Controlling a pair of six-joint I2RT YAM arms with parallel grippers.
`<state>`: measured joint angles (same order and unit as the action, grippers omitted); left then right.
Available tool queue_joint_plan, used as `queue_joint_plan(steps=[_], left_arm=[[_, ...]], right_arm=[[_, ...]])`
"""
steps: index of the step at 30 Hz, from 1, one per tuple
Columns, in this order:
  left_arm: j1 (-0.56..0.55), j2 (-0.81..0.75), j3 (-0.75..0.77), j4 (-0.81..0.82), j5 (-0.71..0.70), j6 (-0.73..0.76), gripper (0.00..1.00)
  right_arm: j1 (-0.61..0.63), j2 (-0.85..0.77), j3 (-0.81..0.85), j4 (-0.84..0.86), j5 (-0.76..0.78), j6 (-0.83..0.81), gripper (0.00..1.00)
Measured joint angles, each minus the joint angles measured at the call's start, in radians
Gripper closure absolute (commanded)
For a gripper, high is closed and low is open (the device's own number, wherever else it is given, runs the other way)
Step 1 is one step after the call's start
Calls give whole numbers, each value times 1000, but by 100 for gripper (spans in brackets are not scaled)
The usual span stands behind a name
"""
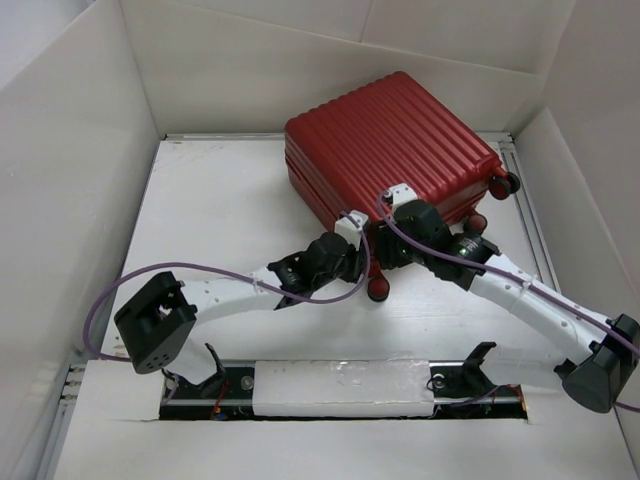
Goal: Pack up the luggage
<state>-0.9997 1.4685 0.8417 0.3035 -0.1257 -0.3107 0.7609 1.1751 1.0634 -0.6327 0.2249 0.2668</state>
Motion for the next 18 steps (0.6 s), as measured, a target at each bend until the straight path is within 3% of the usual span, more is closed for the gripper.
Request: queue_joint_plan(steps=[9,18], left_arm=[[6,-6,-4,-34,-151,-58,100],[246,-55,-92,-126,-232,-126,100]], right_arm=[[-9,-22,-18,12,-10,-2,100],[-16,-45,-32,5,-12,-16,100]])
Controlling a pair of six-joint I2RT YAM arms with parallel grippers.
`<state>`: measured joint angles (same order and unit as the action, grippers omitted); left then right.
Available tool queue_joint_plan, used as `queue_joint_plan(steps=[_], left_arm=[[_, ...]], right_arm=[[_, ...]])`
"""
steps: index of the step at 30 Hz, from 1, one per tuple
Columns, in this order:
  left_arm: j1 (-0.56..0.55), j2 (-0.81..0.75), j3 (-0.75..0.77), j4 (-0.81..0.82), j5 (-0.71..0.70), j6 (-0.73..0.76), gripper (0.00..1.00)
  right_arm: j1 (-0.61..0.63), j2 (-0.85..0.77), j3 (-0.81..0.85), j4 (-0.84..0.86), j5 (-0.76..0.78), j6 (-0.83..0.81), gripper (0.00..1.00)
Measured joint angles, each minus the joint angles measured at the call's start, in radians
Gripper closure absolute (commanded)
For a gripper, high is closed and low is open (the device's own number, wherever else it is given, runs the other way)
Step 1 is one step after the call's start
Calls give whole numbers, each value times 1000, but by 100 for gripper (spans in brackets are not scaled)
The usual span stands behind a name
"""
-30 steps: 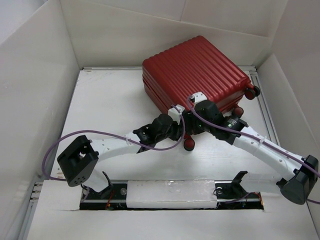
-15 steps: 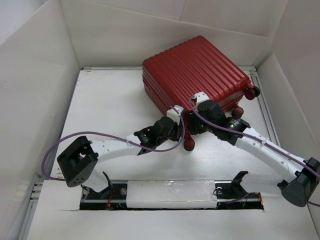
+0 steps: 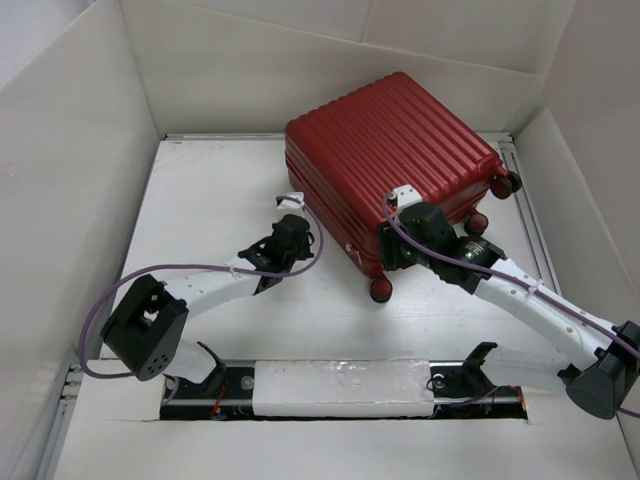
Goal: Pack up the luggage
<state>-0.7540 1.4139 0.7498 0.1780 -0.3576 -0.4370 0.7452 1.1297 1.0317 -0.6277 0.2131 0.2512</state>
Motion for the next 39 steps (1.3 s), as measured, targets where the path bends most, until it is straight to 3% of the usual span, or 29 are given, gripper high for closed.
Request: queue_joint_plan(steps=[4,8,15,20,30,39], left_arm=[[71,-10,-2,18,66,-26,100],[68,-58,-52,83,182,-44,100],[-108,-188,-167,208,352,-10,100],[-127,-146,-139,246,439,12,100],[-126,37,31,248,521,29,100],[-112,83,118,98,458,21,100]], right_arm=[[0,0,0,0,-1,-1,100],[0,-2,-5,6,-3,-1,100],[0,-9,-16,20,-8,-1,100],[0,-9,-16,21,-9,0,100],[2,-9,-21,28,-9,3,100],[2,-32,-51,62,-9,3,100]])
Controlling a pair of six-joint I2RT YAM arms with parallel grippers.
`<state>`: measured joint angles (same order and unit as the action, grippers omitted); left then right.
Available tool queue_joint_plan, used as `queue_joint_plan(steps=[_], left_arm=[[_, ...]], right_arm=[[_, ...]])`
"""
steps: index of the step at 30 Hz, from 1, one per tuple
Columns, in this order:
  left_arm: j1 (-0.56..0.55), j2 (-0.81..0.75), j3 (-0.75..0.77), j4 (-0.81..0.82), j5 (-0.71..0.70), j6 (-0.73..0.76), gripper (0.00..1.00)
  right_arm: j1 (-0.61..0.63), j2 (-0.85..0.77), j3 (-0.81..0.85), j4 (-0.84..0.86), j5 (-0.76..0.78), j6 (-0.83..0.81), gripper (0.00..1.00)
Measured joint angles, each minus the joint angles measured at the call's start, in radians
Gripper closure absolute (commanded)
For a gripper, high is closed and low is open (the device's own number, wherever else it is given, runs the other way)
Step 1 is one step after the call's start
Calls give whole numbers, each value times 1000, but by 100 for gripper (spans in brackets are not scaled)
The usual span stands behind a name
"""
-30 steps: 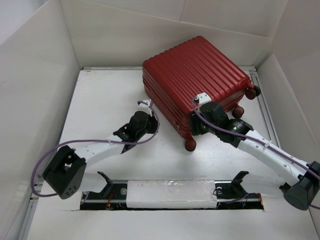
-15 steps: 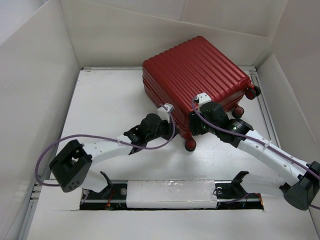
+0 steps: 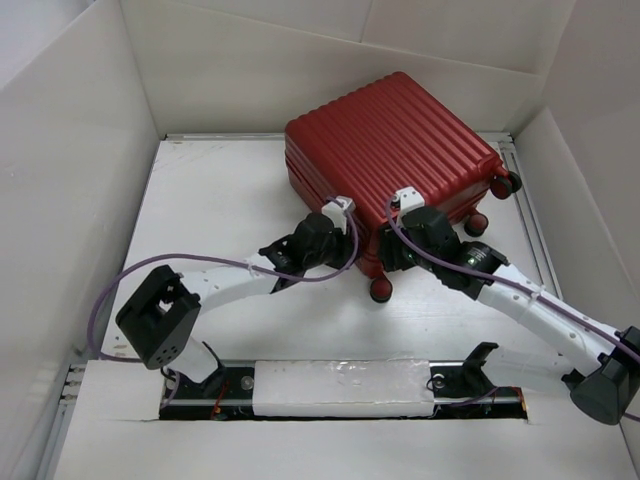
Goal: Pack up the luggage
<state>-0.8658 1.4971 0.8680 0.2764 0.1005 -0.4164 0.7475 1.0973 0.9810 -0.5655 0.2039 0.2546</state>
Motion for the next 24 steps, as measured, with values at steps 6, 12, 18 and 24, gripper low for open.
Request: queue_joint_plan(steps=[6,12,18,24], left_arm=[[122,1,0,-26,-90,-29,100],[210,-6,0,-23,-169,-82,100],[216,-185,-94,-25,-167,-132,58],[211,-500,-142,-85,-158,-153,0]], right_arm=[[0,-16,-18,21,-2,3,100],[5,-18,-21,25,-5,6,100],[46,-18,-20,29,11,16,48],[136,-53,84,-58,60,51,0]])
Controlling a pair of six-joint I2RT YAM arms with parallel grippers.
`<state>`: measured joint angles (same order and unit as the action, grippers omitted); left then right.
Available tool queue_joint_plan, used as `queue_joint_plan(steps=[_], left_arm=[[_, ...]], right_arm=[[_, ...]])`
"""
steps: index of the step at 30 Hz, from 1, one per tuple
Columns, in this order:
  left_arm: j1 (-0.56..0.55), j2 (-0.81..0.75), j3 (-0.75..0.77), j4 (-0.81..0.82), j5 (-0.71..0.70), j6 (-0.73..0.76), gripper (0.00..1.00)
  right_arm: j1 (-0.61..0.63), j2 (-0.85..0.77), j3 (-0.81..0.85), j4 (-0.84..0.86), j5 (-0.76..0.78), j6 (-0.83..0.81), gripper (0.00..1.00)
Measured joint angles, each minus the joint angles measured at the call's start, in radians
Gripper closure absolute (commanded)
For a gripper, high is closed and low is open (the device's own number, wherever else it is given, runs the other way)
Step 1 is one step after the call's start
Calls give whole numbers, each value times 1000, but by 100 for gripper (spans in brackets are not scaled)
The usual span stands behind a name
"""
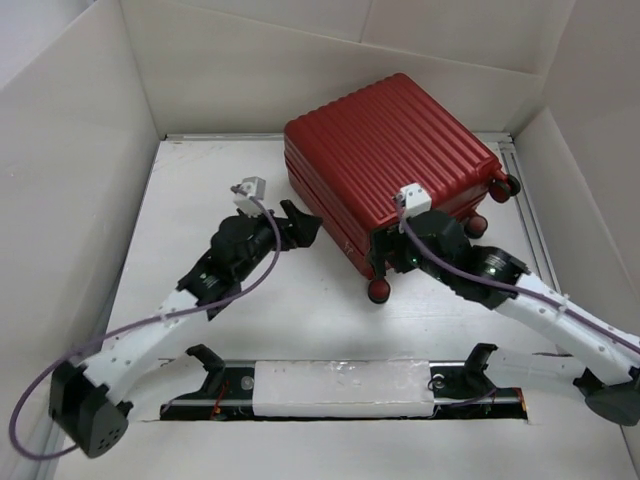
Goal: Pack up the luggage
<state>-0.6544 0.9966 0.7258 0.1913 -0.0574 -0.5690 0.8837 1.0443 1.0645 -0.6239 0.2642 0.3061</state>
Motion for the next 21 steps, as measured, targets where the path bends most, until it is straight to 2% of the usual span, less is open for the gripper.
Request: queue_joint_plan(steps=[6,10,14,18,21], left_arm=[[0,-301,-12,-148,5,-20,0],[0,-445,-20,-298,-2,-42,0],[0,-548,-19,-435,-28,-53,0],[0,-636,43,-589,-64,-59,0],[0,-702,134,-621,-73,-60,0]], right_arm=[[98,-185,124,-3,28,50,0],[107,-327,106,-6,28,68,0],[111,-389,68,-42,18,77,0],[113,-480,38,-121,-2,90,0],[113,-598,42,-130,-3,102,0]])
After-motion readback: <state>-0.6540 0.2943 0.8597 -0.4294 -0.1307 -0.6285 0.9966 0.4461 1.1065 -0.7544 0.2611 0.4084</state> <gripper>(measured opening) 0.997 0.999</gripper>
